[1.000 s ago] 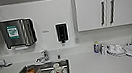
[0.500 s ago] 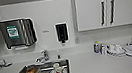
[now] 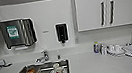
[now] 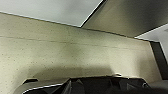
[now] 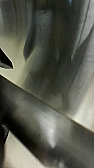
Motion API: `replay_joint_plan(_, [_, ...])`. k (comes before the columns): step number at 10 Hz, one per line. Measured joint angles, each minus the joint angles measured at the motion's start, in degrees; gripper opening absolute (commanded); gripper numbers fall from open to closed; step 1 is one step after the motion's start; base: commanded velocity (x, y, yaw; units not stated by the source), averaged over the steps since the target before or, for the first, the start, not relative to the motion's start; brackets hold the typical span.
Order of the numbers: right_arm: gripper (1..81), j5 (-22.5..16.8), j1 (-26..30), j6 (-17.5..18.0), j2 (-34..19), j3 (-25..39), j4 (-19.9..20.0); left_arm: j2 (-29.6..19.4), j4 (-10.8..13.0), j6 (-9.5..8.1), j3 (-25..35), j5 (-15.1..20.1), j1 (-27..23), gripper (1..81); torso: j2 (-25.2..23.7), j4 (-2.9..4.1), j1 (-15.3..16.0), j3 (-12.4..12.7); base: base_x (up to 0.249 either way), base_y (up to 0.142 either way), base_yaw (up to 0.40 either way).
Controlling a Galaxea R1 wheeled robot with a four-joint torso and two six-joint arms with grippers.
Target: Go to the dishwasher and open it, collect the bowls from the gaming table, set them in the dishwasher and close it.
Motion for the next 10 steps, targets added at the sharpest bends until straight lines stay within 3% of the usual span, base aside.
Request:
replay_joint_plan(3, [81.1, -2.15, -0.13, -0.82, 0.95, -2.4, 1.38, 0.02, 0.0, 0.0, 0.0, 0.02, 0.01, 81.1, -0.07, 0.0, -0.17, 0.09, 0.0, 0.0, 0.0])
replay_joint_plan(10, [81.1, 2.43, -1.96, -1.51, -0.54, -1.72, 1.93, 0.33, 0.02, 0.0, -0.01, -0.28, 0.0, 81.1, -0.07, 0.0, -0.22, 0.15, 0.0, 0.0, 0.0])
